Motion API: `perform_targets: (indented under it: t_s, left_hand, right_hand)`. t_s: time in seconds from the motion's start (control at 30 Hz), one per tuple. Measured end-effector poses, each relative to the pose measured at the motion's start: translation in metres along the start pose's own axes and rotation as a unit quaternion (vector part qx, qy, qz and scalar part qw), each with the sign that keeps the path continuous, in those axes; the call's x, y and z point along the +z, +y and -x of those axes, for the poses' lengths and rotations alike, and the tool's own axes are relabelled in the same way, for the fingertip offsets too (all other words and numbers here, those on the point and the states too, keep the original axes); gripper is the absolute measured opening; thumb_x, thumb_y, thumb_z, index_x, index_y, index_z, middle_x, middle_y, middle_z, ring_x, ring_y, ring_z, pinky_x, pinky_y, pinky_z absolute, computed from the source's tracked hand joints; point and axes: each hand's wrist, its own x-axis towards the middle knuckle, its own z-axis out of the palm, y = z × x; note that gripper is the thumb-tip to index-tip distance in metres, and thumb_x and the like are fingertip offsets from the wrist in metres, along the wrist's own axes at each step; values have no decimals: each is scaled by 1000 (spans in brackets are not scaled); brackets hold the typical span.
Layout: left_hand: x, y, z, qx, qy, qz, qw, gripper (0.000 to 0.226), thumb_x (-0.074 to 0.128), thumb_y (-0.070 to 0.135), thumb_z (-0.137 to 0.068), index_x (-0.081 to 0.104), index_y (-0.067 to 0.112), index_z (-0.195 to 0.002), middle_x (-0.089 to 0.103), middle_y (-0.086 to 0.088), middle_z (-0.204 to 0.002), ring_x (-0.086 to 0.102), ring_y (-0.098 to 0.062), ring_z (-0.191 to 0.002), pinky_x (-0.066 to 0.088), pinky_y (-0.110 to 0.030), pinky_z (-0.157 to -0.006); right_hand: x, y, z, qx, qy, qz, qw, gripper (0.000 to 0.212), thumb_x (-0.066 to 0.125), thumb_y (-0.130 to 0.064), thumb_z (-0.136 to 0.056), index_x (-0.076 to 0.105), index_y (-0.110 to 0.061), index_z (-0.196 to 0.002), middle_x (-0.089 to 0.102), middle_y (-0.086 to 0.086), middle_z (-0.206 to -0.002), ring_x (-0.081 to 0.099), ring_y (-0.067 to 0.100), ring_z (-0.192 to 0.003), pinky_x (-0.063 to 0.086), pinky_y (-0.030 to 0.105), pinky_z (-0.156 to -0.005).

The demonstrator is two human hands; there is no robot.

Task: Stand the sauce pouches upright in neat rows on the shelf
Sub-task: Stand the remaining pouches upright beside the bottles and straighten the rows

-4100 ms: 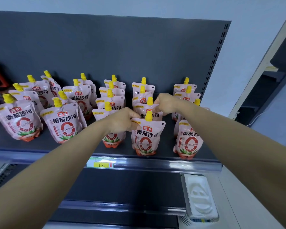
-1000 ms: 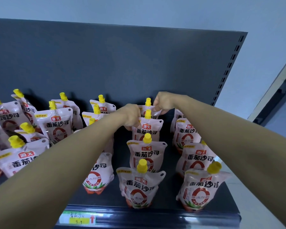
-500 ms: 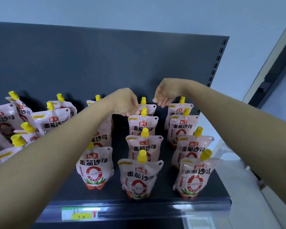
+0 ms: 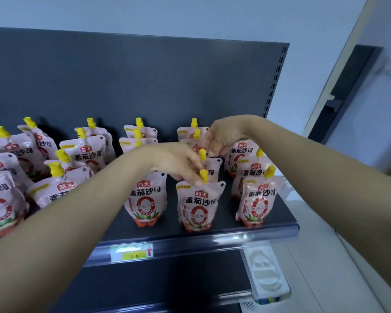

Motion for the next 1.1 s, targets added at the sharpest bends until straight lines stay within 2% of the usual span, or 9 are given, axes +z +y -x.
perform_targets:
  t_s: [0.1, 0.23, 0.43, 0.5, 0.67, 0.8, 0.9, 1.0, 1.1]
  left_hand:
    - [21, -11, -1, -2, 25, -37, 999, 10, 74, 25, -76, 71, 18, -83, 67, 4, -86, 63, -15, -85, 55, -30, -78]
    - [37, -20, -7, -5, 86, -25, 996, 20, 67, 14, -84, 64, -3, -74, 50, -1, -67, 51, -12, -71, 54, -29, -64]
    - [45, -14, -14, -18, 104, -13, 994, 29, 67, 12, -83, 63, 6, -56, 51, -3, -64, 54, -15, -68, 58, -35, -69]
    - [47, -12, -15, -23, 104, -19, 994, 21, 66, 13, -84, 67, -2, -69, 54, -5, -72, 56, -16, -74, 58, -33, -68]
    - [49, -6, -14, -42, 121, 13, 992, 52, 66, 9, -83, 56, 22, -34, 46, 8, -57, 54, -12, -71, 57, -32, -67]
    - [48, -5, -9, -37, 108, 46, 992, 34, 66, 8, -84, 66, 16, -50, 52, 8, -72, 60, -18, -92, 56, -34, -77]
    - [40, -3, 4, -34, 101, 54, 993, 16, 64, 6, -84, 72, 18, -89, 67, 3, -91, 62, -11, -90, 55, -24, -75]
    - [29, -5, 21, -38, 149, 80, 985, 22, 63, 1, -84, 69, 18, -98, 69, 2, -96, 63, -7, -86, 54, -20, -76]
    - [20, -9, 43, -27, 248, 115, 962, 23, 60, -3, -84, 68, 7, -103, 70, -8, -95, 65, -13, -83, 54, -15, -74]
  right_hand:
    - [15, -2, 4, 7, 22, 66, 998, 8, 64, -12, -84, 61, -16, -78, 57, -1, -77, 54, 8, -62, 46, 13, -51]
    - [33, -1, 3, 0, 70, 151, 986, 19, 61, -22, -88, 58, -5, -83, 51, 9, -81, 50, 21, -74, 42, 31, -71]
    - [38, 4, 9, -20, 77, 185, 980, 30, 53, -24, -95, 66, -1, -109, 58, 9, -92, 54, 19, -80, 43, 28, -74]
    - [37, 6, 9, -36, 80, 177, 980, 27, 54, -22, -94, 67, -1, -105, 55, 6, -86, 50, 17, -76, 40, 25, -69]
    - [35, 10, 7, -55, 81, 153, 983, 20, 56, -19, -92, 63, -8, -77, 43, -1, -64, 47, 19, -75, 39, 24, -62]
    - [31, 10, 6, -55, 71, 153, 984, 17, 58, -16, -90, 67, -2, -93, 48, 0, -67, 50, 18, -70, 42, 21, -59]
    - [23, 7, 9, -50, 44, 164, 984, 23, 60, -12, -86, 67, -2, -105, 63, 15, -90, 59, 22, -81, 48, 26, -70]
    - [10, -1, 12, -68, 43, 107, 991, 32, 61, -7, -85, 65, -7, -117, 67, 15, -114, 65, 23, -102, 54, 31, -88]
    - [3, -15, 13, -107, 85, 89, 987, 31, 60, -4, -84, 68, -10, -113, 70, 9, -111, 68, 15, -90, 55, 29, -82]
